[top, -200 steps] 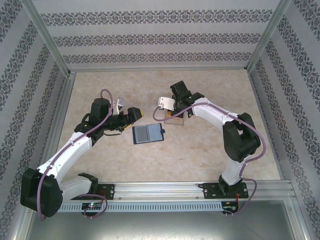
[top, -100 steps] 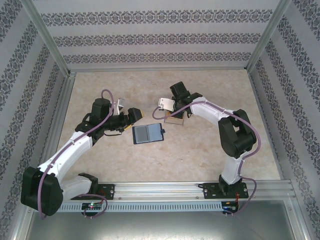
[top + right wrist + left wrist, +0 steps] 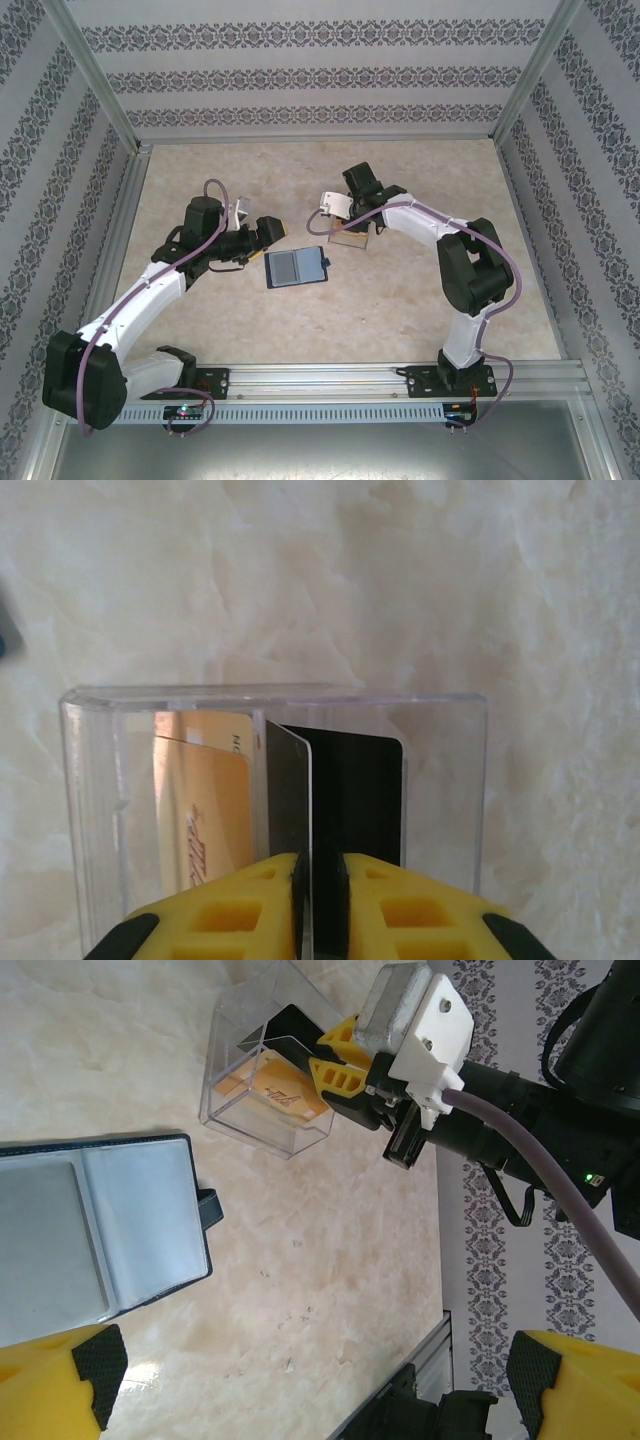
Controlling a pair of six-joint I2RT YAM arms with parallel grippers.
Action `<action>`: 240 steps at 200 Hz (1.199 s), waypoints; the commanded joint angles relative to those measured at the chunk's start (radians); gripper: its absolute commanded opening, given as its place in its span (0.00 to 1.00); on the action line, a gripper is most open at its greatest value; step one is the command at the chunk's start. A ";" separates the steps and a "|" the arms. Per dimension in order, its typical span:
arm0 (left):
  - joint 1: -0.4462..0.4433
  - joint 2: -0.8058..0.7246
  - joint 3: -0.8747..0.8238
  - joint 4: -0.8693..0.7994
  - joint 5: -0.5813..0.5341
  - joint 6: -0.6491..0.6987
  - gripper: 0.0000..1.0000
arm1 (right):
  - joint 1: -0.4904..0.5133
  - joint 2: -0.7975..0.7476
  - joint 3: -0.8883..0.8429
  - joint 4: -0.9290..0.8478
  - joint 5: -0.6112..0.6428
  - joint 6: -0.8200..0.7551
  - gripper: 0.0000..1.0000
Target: Take the credit cards out of the card holder
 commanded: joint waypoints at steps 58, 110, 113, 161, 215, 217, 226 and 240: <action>0.012 -0.015 0.017 -0.006 -0.001 0.020 0.99 | -0.020 -0.024 -0.002 0.049 0.079 0.090 0.20; 0.013 -0.005 0.018 -0.006 -0.004 0.020 0.99 | -0.029 -0.097 -0.002 0.025 0.044 0.246 0.22; 0.013 -0.004 0.018 -0.006 -0.006 0.020 0.99 | -0.030 -0.105 -0.004 0.023 0.037 0.260 0.22; 0.011 0.034 0.017 -0.043 -0.031 0.035 0.99 | 0.003 -0.224 -0.020 -0.028 -0.031 0.627 0.20; 0.010 0.117 -0.006 -0.097 -0.090 0.041 0.87 | 0.092 -0.309 -0.115 -0.012 -0.175 1.048 0.12; 0.011 0.120 -0.007 -0.099 -0.093 0.041 0.87 | 0.095 -0.308 -0.118 -0.010 -0.179 1.065 0.12; 0.011 0.139 -0.011 -0.106 -0.100 0.041 0.85 | 0.110 -0.300 -0.134 -0.002 -0.195 1.129 0.12; 0.010 0.172 -0.013 -0.105 -0.102 0.040 0.83 | 0.131 -0.275 -0.153 0.005 -0.219 1.206 0.13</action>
